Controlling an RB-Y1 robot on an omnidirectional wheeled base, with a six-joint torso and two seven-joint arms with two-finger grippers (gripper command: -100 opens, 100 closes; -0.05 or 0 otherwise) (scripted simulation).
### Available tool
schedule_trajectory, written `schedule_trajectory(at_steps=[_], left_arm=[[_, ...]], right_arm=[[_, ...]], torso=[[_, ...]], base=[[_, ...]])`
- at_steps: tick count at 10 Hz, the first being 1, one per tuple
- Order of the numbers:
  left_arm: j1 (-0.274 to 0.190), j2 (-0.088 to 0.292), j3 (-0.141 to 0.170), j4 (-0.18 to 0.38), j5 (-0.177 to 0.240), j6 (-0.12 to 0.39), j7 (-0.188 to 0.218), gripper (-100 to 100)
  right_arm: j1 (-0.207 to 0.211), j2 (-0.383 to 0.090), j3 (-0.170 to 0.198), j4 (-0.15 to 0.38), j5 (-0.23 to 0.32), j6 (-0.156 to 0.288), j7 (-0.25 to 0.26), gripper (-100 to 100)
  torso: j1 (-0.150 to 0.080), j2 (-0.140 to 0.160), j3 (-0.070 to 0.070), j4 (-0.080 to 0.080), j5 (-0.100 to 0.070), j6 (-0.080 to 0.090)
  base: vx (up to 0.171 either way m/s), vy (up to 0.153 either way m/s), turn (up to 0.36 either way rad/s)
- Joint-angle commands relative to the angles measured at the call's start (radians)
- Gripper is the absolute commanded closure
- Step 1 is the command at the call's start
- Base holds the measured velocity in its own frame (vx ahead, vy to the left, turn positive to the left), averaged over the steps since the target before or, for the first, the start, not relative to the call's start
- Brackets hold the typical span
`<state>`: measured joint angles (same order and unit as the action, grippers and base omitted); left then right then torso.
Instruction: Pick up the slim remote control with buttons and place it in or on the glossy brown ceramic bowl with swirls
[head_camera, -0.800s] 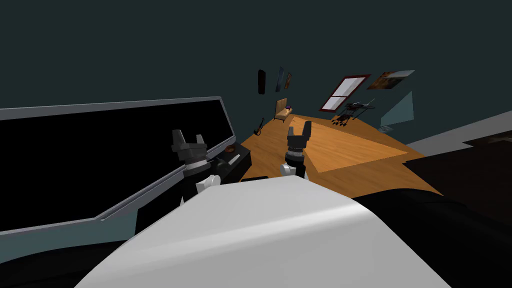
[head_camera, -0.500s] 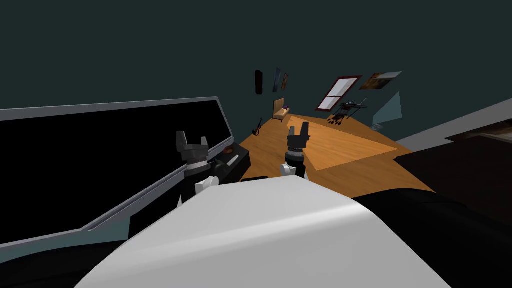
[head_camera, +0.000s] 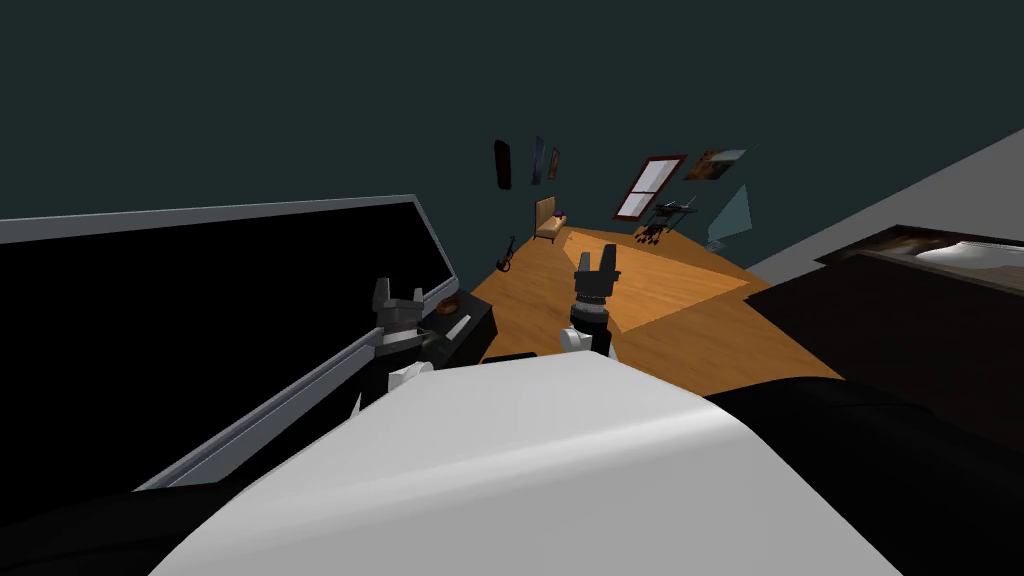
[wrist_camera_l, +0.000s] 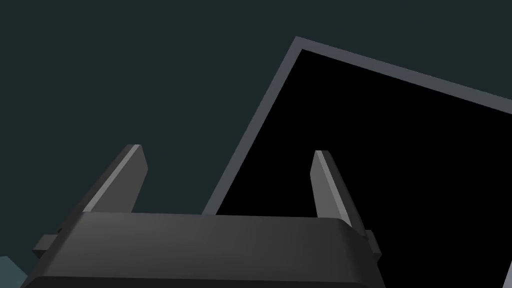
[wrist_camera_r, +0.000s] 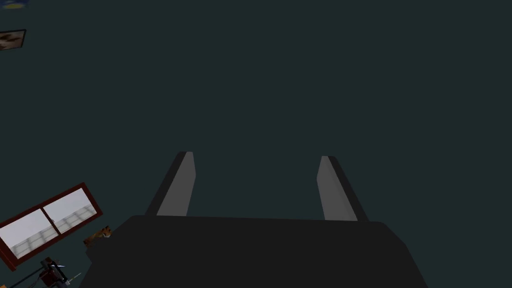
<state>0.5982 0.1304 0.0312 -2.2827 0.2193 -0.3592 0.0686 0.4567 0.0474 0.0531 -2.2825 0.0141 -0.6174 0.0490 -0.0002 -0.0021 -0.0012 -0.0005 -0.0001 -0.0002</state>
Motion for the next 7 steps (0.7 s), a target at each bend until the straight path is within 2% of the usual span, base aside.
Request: schedule_trajectory(at_steps=[1,3,4,5,7], left_arm=[[0.015,0.017,0.017,0.018,0.034,0.037,0.025,-100],[0.045,0.035,0.036,0.067,0.092,0.086,0.066,-100],[0.045,0.035,0.036,0.071,0.092,0.086,0.066,-100],[0.061,0.041,0.047,0.1,0.123,0.113,0.089,-100],[0.093,0.051,0.071,0.159,0.185,0.166,0.137,-100]], right_arm=[[0.0,0.0,0.0,0.0,0.0,0.0,0.0,0],[0.0,0.0,0.0,0.0,0.0,0.0,0.0,0],[0.0,0.0,0.0,0.0,0.0,0.0,0.0,0],[0.0,0.0,0.0,0.0,0.0,0.0,0.0,0],[0.0,0.0,0.0,0.0,0.0,0.0,0.0,0]], torso=[[0.0,0.0,0.0,0.0,0.0,0.0],[0.0,-0.001,0.0,0.0,0.0,0.001],[0.0,-0.001,-0.001,0.0,0.0,0.001],[0.0,-0.001,0.0,0.0,0.0,0.0],[0.0,-0.001,0.0,0.0,0.0,0.0]], base=[[0.026,-0.007,-0.167],[0.05,-0.006,-0.31],[0.039,0.005,-0.103],[0.031,0.0,-0.17],[0.054,0.005,-0.353]])
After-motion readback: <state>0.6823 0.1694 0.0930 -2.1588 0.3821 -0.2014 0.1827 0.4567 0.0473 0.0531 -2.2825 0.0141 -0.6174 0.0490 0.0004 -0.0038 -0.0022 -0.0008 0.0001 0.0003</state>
